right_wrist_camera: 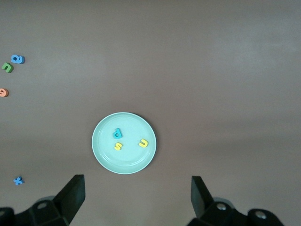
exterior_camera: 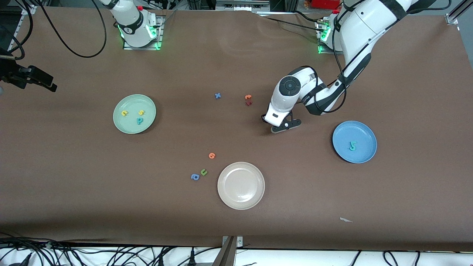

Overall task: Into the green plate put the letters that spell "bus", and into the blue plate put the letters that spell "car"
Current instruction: 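Close the left gripper on the yellow letter a and lift it, then carry the a to the blue plate and open the left gripper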

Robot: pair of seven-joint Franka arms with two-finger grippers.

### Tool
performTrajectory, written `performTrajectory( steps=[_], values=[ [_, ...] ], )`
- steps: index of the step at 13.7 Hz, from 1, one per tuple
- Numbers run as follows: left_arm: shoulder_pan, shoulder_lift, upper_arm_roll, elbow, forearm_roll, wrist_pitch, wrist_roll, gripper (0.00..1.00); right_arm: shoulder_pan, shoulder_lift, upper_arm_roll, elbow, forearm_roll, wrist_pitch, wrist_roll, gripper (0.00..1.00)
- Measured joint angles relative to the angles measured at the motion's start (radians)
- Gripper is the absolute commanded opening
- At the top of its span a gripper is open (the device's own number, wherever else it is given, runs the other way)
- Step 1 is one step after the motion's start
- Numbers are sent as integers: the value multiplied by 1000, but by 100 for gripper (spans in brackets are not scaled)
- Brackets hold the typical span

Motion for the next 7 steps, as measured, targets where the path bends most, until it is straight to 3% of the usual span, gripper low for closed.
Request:
performTrajectory(
  steps=[4,7],
  values=[
    [4,0,4,17,0,-11,0,20,0,0,0,0,0,0,0,100],
    [46,0,6,110,0,-138,76,19,0,0,1,1,0,-13,0,100]
  ],
)
